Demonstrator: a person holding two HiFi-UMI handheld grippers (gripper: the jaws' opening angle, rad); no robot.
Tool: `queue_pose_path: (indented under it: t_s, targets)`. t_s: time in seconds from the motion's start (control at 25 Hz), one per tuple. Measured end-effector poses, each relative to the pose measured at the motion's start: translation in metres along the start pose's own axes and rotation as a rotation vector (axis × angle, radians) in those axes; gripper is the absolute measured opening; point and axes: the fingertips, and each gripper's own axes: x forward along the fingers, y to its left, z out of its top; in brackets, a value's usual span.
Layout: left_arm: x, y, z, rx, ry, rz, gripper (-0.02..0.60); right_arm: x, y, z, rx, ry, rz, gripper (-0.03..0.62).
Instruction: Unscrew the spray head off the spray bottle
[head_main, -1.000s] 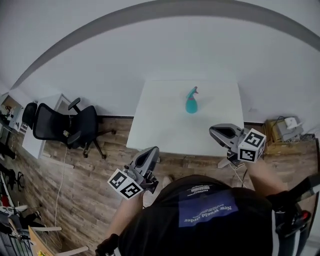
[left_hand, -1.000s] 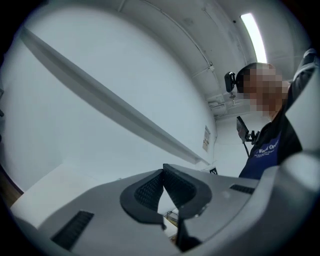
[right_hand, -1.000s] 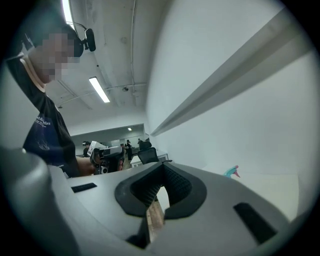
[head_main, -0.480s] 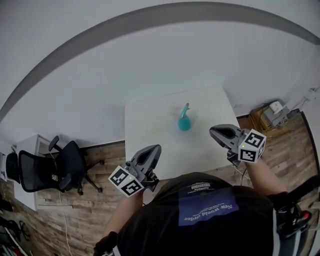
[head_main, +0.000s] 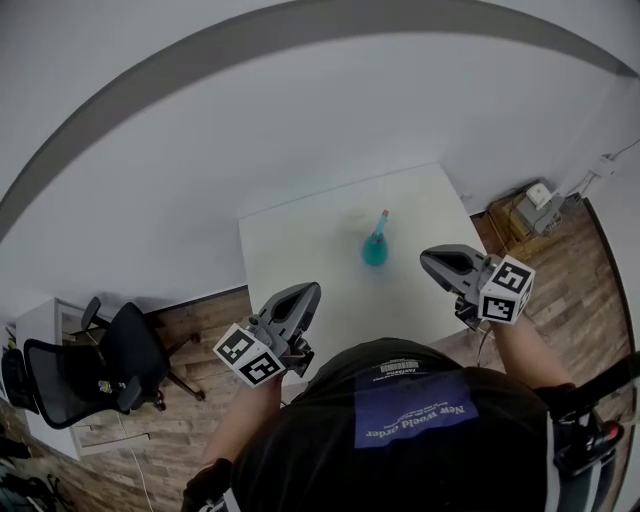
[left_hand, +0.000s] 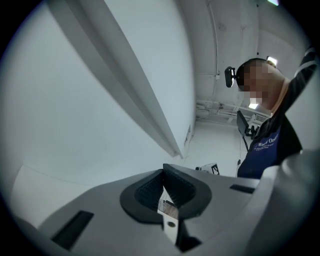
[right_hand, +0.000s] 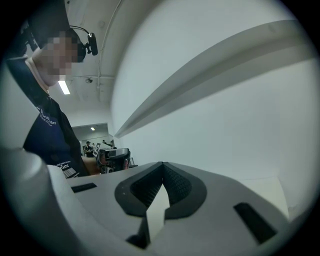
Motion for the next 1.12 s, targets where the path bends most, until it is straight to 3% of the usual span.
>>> queue_pose_path:
  t_s: [0.24,0.68,0.84,1.12]
  targets:
    - [0.027,0.011,-0.011,-0.001,-0.001,0.054,0.003,0.0,-0.031,0.007,-0.006,0.005,0.07,-0.009]
    - [0.096,0.005,-0.031,0.013,-0.03,0.257,0.003,0.0,-0.105,0.008,0.024,0.03,0.317,-0.009]
    - [0.09,0.007,-0.041,0.018,0.013,0.258,0.003,0.006,-0.101,-0.003,0.025,0.037,0.329,-0.009]
    - [0.069,0.028,-0.037,-0.016,0.039,0.192,0.003,0.026,-0.078,-0.008,0.01,0.073,0.27,-0.009]
